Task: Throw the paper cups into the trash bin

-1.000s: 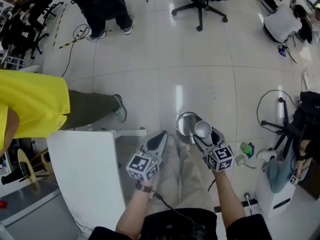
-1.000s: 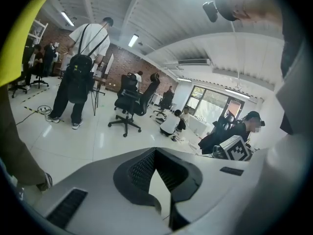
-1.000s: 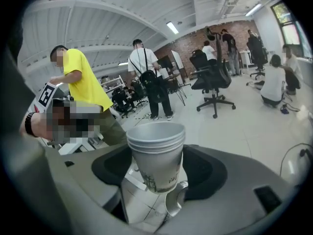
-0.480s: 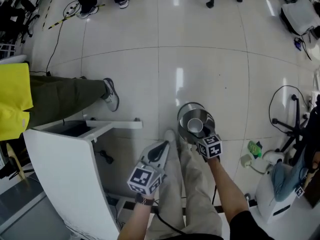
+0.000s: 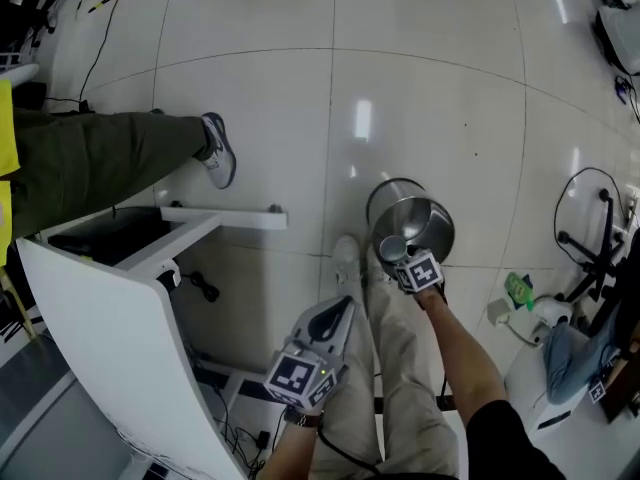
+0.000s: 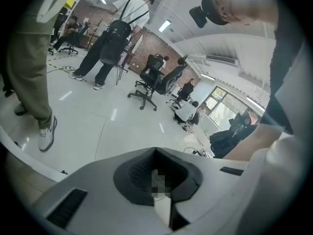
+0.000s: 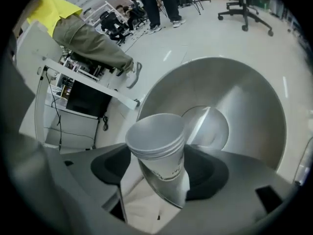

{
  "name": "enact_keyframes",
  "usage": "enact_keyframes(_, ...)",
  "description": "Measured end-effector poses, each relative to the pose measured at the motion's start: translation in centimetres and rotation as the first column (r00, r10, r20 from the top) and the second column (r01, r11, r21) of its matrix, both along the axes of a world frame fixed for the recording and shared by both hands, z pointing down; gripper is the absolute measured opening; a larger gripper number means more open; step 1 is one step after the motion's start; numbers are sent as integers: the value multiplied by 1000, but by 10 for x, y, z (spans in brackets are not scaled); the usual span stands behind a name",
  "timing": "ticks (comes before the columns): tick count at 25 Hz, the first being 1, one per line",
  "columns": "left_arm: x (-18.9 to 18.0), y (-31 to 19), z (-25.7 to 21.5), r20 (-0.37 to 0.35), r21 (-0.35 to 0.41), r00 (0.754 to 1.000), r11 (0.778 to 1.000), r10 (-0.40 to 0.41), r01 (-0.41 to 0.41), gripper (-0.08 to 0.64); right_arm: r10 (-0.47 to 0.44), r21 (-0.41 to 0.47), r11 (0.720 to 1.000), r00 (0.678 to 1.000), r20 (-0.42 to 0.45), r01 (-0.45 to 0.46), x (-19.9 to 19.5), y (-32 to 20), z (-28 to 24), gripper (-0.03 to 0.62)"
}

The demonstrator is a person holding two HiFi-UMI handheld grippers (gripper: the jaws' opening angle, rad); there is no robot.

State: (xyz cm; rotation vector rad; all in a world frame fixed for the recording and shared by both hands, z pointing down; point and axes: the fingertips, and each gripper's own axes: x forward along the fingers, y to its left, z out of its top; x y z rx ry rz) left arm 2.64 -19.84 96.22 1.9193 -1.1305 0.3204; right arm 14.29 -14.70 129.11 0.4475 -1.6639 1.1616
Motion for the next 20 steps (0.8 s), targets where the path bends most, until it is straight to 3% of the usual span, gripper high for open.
enact_keyframes(3, -11, 3, 0, -4, -10, 1000, 1000, -22, 22, 2, 35, -107, 994, 998, 57, -29, -5, 9, -4, 381)
enact_keyframes(5, -17, 2, -3, 1, -9, 999, 999, -33, 33, 2, 6, -148, 989, 998, 64, 3, -5, 17, -7, 387)
enact_keyframes(8, -25, -4, -9, 11, 5, 999, 999, -37, 37, 2, -41, -165, 985, 998, 53, 50, -3, 26, -9, 388)
enact_keyframes(11, -28, -11, -16, 18, 29, 999, 999, -37, 36, 2, -6, -158, 987, 998, 59, 15, -7, 22, -13, 387)
enact_keyframes(16, -24, -17, -26, 27, 38, 999, 999, -37, 36, 2, 77, -8, 997, 991, 112, -77, -12, 0, -46, 383)
enact_keyframes(18, -19, -19, -36, 30, 42, 999, 999, -32, 30, 2, 114, 80, 989, 986, 118, -124, -6, -9, -66, 283)
enact_keyframes(20, -14, -25, -51, 34, 58, 999, 998, -24, 22, 2, 131, 167, 974, 984, 120, -151, 0, -22, -91, 225)
